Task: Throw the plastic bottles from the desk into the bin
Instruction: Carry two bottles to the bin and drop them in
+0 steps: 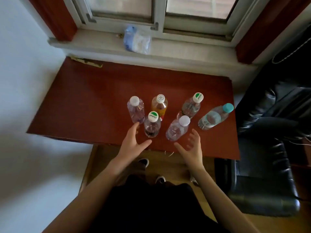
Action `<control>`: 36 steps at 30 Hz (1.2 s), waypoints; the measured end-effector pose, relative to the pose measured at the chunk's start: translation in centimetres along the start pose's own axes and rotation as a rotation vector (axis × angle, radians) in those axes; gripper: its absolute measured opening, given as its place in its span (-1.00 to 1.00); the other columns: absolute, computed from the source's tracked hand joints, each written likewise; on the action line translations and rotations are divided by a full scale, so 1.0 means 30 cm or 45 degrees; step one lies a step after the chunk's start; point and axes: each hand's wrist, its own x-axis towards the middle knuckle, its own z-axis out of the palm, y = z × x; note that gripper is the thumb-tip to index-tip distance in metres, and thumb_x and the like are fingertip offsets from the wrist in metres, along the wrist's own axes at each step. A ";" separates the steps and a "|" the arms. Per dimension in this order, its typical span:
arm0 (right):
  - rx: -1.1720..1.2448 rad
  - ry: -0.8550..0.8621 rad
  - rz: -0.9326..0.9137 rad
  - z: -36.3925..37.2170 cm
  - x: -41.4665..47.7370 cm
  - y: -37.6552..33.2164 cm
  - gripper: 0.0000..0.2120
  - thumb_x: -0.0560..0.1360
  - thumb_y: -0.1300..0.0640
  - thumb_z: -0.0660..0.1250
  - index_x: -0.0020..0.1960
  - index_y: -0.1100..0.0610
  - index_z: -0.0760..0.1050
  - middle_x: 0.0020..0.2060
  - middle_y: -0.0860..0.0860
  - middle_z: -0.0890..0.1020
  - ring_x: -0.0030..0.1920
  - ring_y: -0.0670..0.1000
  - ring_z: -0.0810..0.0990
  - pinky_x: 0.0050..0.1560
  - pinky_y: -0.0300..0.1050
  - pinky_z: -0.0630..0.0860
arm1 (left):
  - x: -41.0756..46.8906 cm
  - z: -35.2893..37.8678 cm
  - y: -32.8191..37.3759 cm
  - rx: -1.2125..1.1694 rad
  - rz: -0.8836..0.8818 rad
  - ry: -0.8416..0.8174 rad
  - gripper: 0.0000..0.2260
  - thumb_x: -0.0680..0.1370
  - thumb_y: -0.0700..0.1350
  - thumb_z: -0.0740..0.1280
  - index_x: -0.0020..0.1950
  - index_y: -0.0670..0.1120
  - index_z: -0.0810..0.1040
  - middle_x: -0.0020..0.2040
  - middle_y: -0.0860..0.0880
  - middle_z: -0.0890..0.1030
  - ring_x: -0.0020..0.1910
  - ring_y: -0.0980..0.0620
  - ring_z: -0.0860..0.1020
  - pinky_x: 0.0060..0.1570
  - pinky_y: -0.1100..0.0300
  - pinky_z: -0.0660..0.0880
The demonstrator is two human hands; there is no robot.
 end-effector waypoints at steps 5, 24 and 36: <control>-0.160 0.059 -0.046 0.083 0.074 -0.022 -0.12 0.22 -0.14 0.57 0.44 -0.05 0.24 0.36 -0.08 0.43 0.34 -0.06 0.44 0.29 -0.04 0.48 | 0.165 -0.031 0.036 0.144 0.194 -0.159 -0.14 0.32 0.07 0.55 0.50 -0.03 0.19 0.45 0.00 0.34 0.42 0.10 0.33 0.38 0.15 0.30; 0.357 1.040 0.192 0.060 -0.324 -0.009 -0.52 0.36 0.15 0.56 0.21 0.02 0.45 0.06 -0.03 0.63 0.03 -0.10 0.66 0.01 -0.17 0.64 | 0.214 0.098 0.236 0.293 0.769 -0.990 -0.36 0.29 0.27 0.46 0.29 0.07 0.42 0.16 0.11 0.48 0.16 0.18 0.45 0.10 0.28 0.37; 0.606 1.820 0.835 0.170 -1.109 0.366 -0.47 0.35 0.05 0.56 0.26 0.06 0.46 0.16 0.04 0.49 0.04 -0.13 0.51 -0.07 -0.39 0.42 | -0.182 0.582 0.307 0.708 0.986 -1.613 -0.51 0.38 0.15 0.48 0.21 0.04 0.41 0.08 0.06 0.55 0.03 0.05 0.53 -0.11 0.20 0.45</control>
